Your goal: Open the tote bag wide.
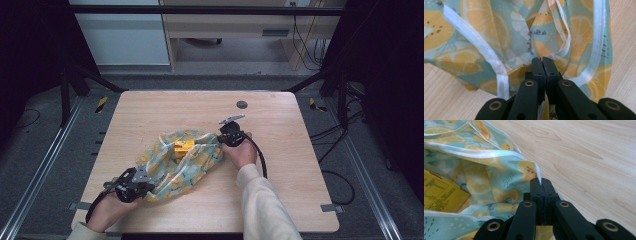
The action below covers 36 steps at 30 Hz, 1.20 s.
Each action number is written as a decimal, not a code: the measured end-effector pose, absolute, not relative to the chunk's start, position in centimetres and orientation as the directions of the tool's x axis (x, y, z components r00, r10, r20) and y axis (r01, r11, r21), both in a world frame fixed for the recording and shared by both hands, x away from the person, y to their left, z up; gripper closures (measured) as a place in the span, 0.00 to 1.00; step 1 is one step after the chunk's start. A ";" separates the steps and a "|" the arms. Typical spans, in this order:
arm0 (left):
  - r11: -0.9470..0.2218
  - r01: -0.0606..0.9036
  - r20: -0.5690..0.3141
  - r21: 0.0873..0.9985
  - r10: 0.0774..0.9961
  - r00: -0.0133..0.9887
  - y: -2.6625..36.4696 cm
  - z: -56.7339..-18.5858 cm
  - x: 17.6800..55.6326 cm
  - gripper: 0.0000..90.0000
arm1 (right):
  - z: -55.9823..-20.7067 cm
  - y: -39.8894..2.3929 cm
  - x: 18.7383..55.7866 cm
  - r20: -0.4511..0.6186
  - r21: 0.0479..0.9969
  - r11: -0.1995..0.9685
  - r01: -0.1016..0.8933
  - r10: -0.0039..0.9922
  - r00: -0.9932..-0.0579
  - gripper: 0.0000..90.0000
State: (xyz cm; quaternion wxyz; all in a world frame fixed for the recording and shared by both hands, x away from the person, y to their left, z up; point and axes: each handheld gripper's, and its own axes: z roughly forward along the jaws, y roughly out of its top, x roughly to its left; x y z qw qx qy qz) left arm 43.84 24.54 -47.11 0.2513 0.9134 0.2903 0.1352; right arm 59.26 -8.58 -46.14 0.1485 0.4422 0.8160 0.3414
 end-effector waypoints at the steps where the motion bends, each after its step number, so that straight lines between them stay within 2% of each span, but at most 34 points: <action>1: -0.707 0.461 0.103 0.536 0.597 0.796 24.6 -47.1 43.9 0.99 | -46.2 -8.6 59.2 0.056 0.687 0.379 0.620 0.823 -0.566 1.00; 6: -0.714 0.464 0.101 0.524 0.594 0.798 24.7 -47.2 43.9 0.99 | -46.6 -8.9 59.2 0.062 0.675 0.379 0.633 0.826 -0.561 0.99; 9: -0.713 0.473 0.110 0.518 0.603 0.790 24.8 -47.3 43.8 0.99 | -46.6 -8.8 59.1 0.053 0.669 0.395 0.630 0.819 -0.571 0.93; 13: -0.705 0.462 0.110 0.538 0.602 0.791 24.7 -47.2 43.6 0.97 | -45.1 -9.2 58.3 0.009 0.714 0.389 0.583 0.827 -0.563 0.70; 14: -0.692 0.460 0.110 0.557 0.610 0.785 24.7 -47.0 43.5 0.94 | -44.7 -9.3 58.2 0.007 0.722 0.383 0.576 0.829 -0.559 0.65; 15: -0.692 0.460 0.110 0.557 0.610 0.785 24.7 -47.0 43.5 0.86 | -44.7 -9.3 58.2 0.007 0.722 0.383 0.576 0.829 -0.559 0.65; 16: -0.667 0.452 0.122 0.592 0.629 0.768 24.7 -46.3 43.5 0.77 | -43.7 -9.7 57.5 0.012 0.746 0.368 0.556 0.826 -0.563 0.55; 18: -0.638 0.443 0.128 0.630 0.648 0.751 24.6 -45.6 43.4 0.63 | -42.9 -9.9 56.8 0.006 0.759 0.361 0.542 0.829 -0.560 0.45; 19: -0.638 0.443 0.128 0.630 0.648 0.751 24.6 -45.6 43.4 0.56 | -42.9 -9.9 56.8 0.006 0.759 0.361 0.542 0.829 -0.560 0.45; 20: -0.622 0.428 0.143 0.656 0.658 0.739 24.6 -44.9 43.4 0.53 | -41.7 -10.1 55.9 -0.001 0.772 0.359 0.524 0.826 -0.564 0.36; 22: -0.605 0.423 0.149 0.675 0.673 0.725 24.8 -44.1 43.4 0.44 | -40.7 -10.3 54.9 -0.015 0.790 0.360 0.496 0.820 -0.572 0.30; 26: -0.532 0.415 0.112 0.738 0.703 0.702 25.3 -42.7 43.5 0.36 | -38.9 -10.7 52.8 -0.025 0.827 0.344 0.445 0.813 -0.582 0.25; 32: -0.522 0.397 0.136 0.755 0.717 0.683 25.5 -41.2 44.4 0.35 | -38.0 -10.6 49.7 -0.027 0.844 0.353 0.405 0.780 -0.625 0.26; 36: -0.530 0.402 0.168 0.747 0.735 0.657 25.7 -40.6 46.6 0.35 | -39.0 -9.8 46.7 -0.019 0.842 0.379 0.383 0.732 -0.681 0.26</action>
